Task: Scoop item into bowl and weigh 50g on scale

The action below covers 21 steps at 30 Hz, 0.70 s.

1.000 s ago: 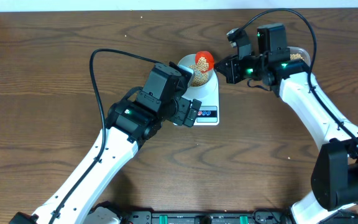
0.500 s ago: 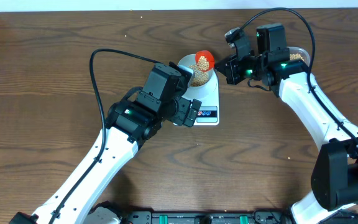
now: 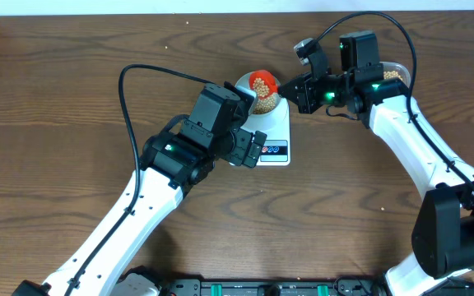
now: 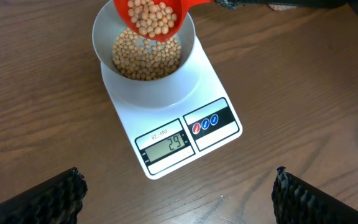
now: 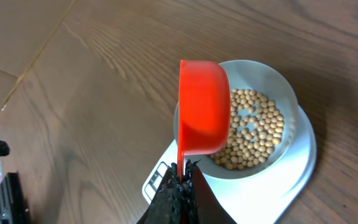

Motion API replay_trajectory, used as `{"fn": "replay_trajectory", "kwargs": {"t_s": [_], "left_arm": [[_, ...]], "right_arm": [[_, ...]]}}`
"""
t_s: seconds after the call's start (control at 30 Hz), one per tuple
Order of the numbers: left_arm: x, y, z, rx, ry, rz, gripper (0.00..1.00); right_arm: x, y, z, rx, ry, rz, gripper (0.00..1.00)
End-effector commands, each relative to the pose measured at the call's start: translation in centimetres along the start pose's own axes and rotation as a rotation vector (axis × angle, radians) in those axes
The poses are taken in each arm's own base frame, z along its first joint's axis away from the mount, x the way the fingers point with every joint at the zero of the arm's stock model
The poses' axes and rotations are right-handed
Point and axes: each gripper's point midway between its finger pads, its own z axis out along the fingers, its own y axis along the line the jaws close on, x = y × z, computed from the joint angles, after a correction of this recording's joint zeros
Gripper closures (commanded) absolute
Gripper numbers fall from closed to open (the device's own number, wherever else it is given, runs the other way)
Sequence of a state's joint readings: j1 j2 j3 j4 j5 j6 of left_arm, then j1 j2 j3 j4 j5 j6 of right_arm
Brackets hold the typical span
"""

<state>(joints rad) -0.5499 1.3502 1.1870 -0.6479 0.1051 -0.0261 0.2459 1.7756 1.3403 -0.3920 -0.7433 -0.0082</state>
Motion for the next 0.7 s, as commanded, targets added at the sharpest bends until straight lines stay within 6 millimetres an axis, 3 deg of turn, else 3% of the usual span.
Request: {"fn": "replay_trajectory", "kwargs": {"t_s": [0.0, 0.43, 0.67], "left_arm": [[-0.1, 0.3, 0.0, -0.012, 0.000, -0.008, 0.02], [-0.1, 0.3, 0.0, -0.013, 0.001, -0.008, 0.02], [-0.1, 0.3, 0.0, -0.012, 0.000, -0.008, 0.02]], "right_arm": [[-0.7, 1.7, -0.5, -0.057, -0.018, -0.010, 0.99], [-0.5, 1.7, -0.5, -0.058, -0.013, -0.002, 0.99], [-0.6, 0.7, -0.6, -0.004, -0.016, -0.004, 0.99]]}}
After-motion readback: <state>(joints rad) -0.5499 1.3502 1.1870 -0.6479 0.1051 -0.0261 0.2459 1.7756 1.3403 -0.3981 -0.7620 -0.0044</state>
